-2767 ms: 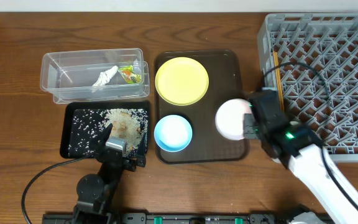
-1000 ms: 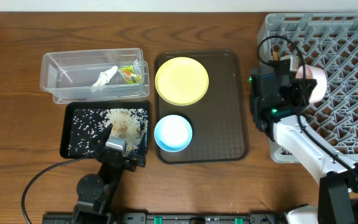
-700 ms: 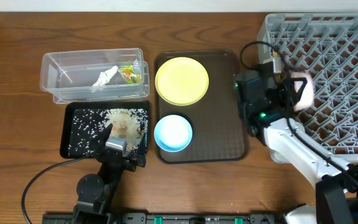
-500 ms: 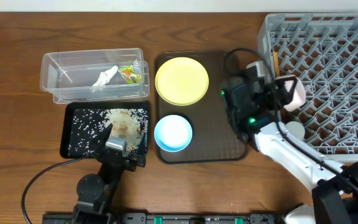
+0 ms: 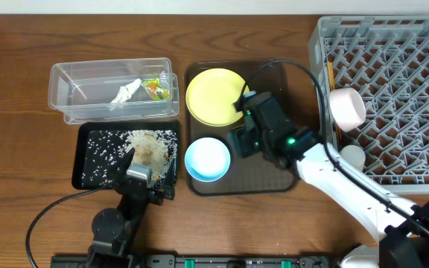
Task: Sort waste into correct bins and load items into the dishwasher rack
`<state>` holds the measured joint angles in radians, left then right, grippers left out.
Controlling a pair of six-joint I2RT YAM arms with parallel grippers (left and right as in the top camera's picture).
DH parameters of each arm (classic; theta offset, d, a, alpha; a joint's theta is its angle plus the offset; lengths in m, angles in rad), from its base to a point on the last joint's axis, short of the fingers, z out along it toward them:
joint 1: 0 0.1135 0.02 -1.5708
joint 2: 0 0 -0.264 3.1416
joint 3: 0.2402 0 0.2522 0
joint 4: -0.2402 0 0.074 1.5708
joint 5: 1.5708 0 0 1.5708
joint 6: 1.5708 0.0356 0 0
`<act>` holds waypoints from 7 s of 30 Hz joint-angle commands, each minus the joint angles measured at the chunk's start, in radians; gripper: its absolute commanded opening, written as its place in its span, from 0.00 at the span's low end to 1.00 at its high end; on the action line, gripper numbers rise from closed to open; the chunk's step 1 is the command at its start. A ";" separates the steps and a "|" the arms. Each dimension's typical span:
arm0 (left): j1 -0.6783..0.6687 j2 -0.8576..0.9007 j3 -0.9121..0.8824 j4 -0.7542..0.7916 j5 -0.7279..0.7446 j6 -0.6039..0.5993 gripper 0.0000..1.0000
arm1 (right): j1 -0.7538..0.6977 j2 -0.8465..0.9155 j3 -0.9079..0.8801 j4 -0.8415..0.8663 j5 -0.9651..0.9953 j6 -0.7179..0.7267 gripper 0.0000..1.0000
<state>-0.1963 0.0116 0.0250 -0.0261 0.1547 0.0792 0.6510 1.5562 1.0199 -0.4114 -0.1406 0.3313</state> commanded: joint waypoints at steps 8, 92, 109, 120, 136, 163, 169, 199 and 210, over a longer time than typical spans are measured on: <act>0.006 -0.008 -0.021 -0.024 0.018 0.006 0.99 | 0.083 0.138 0.004 -0.005 0.022 0.360 0.41; 0.006 -0.008 -0.021 -0.024 0.018 0.006 0.99 | -0.591 0.286 0.011 0.957 1.372 -1.070 0.01; 0.006 -0.008 -0.021 -0.024 0.018 0.006 0.99 | -0.710 0.196 0.010 0.683 1.361 -1.035 0.01; 0.006 -0.008 -0.021 -0.024 0.018 0.006 0.99 | -0.573 0.196 0.010 0.504 1.232 -0.942 0.10; 0.006 -0.008 -0.021 -0.024 0.018 0.006 0.99 | -0.189 0.010 0.035 0.193 0.915 -0.615 0.75; 0.006 -0.008 -0.021 -0.024 0.018 0.006 0.99 | -0.666 -0.445 0.104 -0.348 0.278 0.153 0.01; 0.006 -0.008 -0.021 -0.024 0.018 0.006 0.99 | -0.890 -0.386 0.104 -0.284 0.256 0.161 0.01; 0.006 -0.008 -0.021 -0.024 0.018 0.006 0.99 | -0.853 -0.260 0.104 -0.147 0.253 -0.028 0.01; 0.006 -0.008 -0.021 -0.024 0.018 0.006 0.99 | -0.988 -0.246 0.104 -0.064 0.451 0.004 0.01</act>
<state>-0.1963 0.0109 0.0250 -0.0261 0.1547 0.0792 -0.2996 1.2526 1.1145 -0.4892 0.2462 0.3466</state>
